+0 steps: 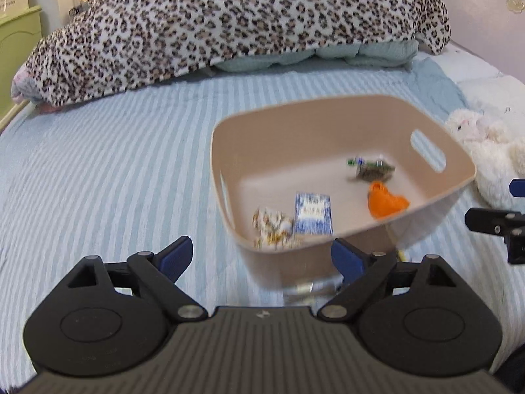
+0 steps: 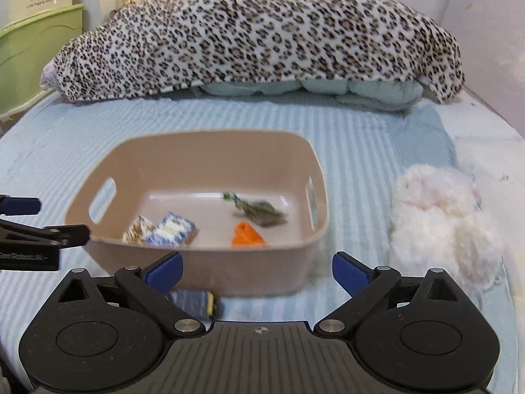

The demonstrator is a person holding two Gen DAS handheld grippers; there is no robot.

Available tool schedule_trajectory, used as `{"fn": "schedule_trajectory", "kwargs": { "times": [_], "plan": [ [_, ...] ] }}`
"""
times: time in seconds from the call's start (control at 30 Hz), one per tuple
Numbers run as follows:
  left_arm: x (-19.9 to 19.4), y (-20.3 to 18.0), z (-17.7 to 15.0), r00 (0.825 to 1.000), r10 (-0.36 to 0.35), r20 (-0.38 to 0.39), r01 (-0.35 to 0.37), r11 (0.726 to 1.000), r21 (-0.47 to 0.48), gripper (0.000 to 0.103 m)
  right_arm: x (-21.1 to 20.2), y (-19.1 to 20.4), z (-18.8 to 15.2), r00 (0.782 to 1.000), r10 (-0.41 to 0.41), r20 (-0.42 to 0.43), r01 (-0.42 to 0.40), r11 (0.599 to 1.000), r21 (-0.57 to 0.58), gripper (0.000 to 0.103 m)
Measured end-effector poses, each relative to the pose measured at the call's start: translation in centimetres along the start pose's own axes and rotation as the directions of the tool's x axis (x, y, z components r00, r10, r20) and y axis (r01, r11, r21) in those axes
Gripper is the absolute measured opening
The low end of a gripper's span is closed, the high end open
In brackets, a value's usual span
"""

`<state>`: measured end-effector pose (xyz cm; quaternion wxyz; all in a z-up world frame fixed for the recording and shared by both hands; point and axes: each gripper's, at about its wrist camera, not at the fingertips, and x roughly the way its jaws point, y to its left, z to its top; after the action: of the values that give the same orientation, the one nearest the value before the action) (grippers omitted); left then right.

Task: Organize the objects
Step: 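Grasp the white blue-logo box with the right gripper while the left grasps the tan strip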

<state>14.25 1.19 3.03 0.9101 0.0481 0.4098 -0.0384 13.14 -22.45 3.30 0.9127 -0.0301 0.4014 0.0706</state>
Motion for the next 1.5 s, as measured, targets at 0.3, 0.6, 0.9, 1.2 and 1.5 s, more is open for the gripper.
{"fn": "schedule_trajectory", "kwargs": {
  "times": [0.3, 0.6, 0.9, 1.2, 1.5],
  "plan": [
    [2.5, 0.4, -4.2, 0.996, -0.016, -0.086, 0.015, 1.0, -0.006, 0.092, 2.3, -0.1, -4.0, 0.992, -0.032, -0.121, 0.034, 0.999, 0.014, 0.1],
    [5.8, 0.2, -5.8, 0.987, -0.051, -0.155, 0.045, 0.998, -0.037, 0.092, 6.0, 0.2, -6.5, 0.974, -0.04, -0.223, 0.046, 0.999, 0.021, 0.101],
    [8.2, -1.1, -6.5, 0.985, -0.075, -0.158, 0.072, 0.997, -0.029, 0.092, 9.4, 0.0, -7.7, 0.957, -0.03, -0.288, 0.056, 0.995, 0.084, 0.101],
    [9.2, -1.3, -5.9, 0.991, -0.087, -0.101, 0.079, 0.994, -0.082, 0.092, 10.2, 0.6, -7.8, 0.968, -0.036, -0.248, 0.061, 0.994, 0.094, 0.102],
    [10.3, -1.2, -5.9, 0.994, -0.05, -0.092, 0.038, 0.991, -0.125, 0.08, 10.3, 0.6, -7.8, 0.977, -0.028, -0.21, 0.057, 0.989, 0.134, 0.099]
  ]
}}
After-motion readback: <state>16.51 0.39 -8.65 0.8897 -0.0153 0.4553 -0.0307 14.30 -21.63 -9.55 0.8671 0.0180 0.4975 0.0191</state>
